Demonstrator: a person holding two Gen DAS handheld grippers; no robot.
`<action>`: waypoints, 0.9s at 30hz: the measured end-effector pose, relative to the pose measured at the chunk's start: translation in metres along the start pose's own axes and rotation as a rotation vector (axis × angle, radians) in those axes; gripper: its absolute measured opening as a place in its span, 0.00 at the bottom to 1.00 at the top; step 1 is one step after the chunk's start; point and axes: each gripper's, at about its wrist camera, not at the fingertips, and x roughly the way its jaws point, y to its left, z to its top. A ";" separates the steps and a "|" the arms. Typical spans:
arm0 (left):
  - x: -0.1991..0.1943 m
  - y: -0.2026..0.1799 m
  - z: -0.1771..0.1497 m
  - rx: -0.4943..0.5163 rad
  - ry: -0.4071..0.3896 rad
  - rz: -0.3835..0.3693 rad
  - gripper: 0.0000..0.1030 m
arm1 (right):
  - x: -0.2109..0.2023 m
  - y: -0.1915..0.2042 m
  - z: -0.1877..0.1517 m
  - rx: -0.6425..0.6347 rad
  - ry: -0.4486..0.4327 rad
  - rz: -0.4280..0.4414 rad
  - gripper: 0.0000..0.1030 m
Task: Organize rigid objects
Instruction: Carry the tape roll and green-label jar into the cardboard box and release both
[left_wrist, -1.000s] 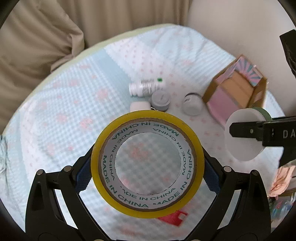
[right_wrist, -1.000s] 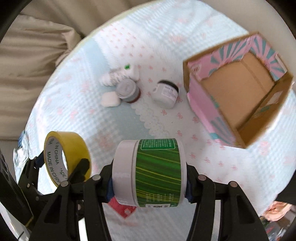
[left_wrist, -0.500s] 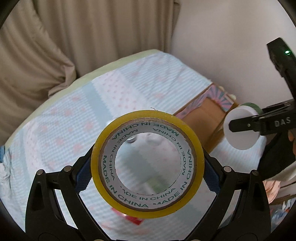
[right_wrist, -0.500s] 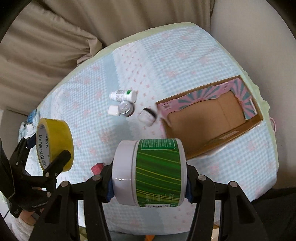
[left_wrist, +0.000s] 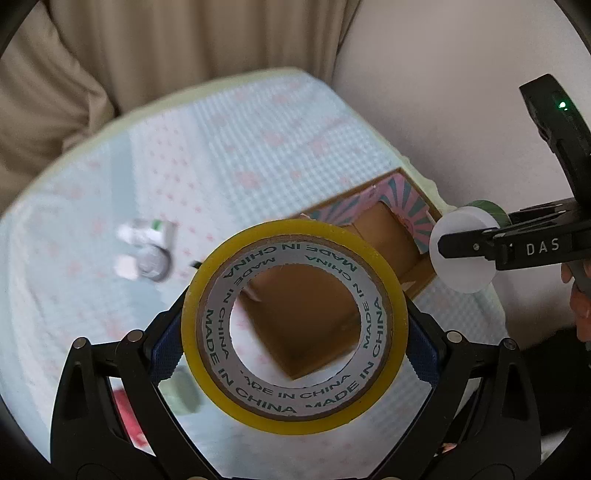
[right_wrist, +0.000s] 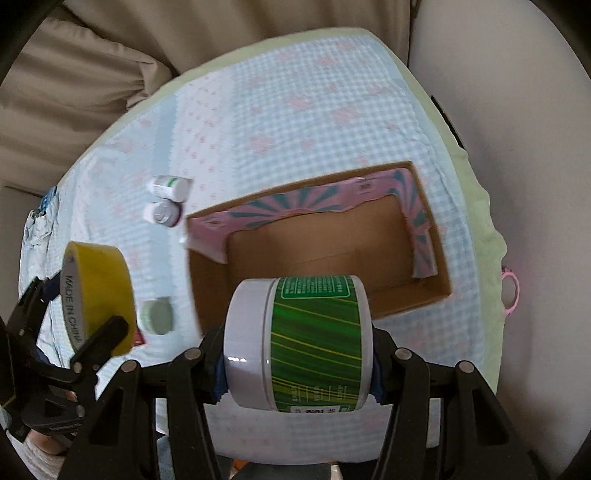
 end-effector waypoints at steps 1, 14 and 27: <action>0.014 -0.006 0.002 -0.019 0.018 -0.003 0.94 | 0.008 -0.014 0.006 0.002 0.014 0.004 0.51; 0.179 -0.021 0.001 -0.115 0.244 0.048 0.94 | 0.113 -0.073 0.057 -0.049 0.112 0.016 0.51; 0.202 -0.039 0.013 -0.021 0.340 0.146 0.94 | 0.149 -0.075 0.071 -0.067 0.147 0.097 0.51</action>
